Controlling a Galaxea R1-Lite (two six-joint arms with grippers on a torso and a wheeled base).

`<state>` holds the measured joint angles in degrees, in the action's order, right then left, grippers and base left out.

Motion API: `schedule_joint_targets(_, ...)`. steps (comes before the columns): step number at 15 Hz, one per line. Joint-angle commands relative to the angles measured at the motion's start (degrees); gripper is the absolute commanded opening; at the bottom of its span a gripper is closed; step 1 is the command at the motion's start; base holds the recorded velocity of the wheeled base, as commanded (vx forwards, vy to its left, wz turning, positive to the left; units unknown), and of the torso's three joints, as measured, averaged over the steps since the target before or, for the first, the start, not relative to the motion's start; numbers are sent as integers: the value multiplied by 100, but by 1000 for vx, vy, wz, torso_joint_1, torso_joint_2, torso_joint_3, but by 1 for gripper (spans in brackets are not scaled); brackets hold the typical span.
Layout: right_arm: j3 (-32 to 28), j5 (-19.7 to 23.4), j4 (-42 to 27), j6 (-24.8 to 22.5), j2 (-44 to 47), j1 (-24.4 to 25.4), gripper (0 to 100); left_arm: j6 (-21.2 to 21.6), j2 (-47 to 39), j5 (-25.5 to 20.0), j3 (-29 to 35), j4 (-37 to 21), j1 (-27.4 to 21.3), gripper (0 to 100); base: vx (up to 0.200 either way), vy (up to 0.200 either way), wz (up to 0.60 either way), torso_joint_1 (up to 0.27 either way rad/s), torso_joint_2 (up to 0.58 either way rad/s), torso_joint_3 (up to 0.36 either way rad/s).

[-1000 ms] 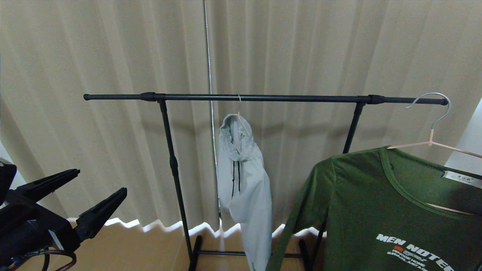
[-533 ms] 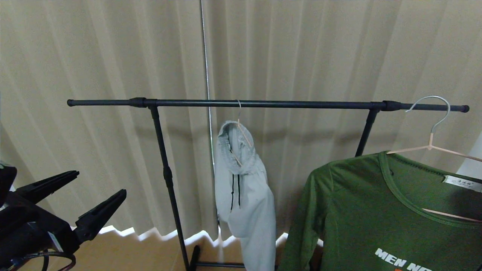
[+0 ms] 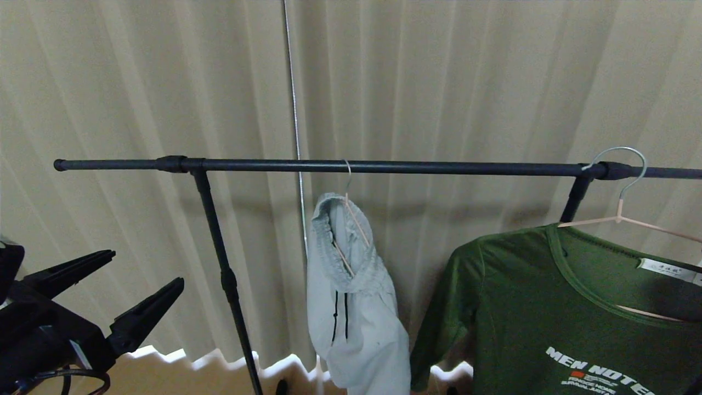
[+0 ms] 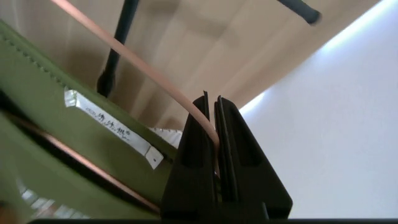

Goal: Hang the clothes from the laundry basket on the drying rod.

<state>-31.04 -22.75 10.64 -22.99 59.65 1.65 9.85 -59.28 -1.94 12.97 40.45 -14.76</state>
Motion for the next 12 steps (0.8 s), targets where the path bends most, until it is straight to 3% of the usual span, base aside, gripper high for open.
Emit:
schedule_joint_targets(1,-43,-2,8,-4,117,11,0,-1,-4,0,-5,-2,0,100,0,0,0,0,0,0)
schedule_joint_targets(12,-1537,-248,26,23,2464,-33,0,78,101,9,-190,-11,44,100,0,0,0,0,0,0)
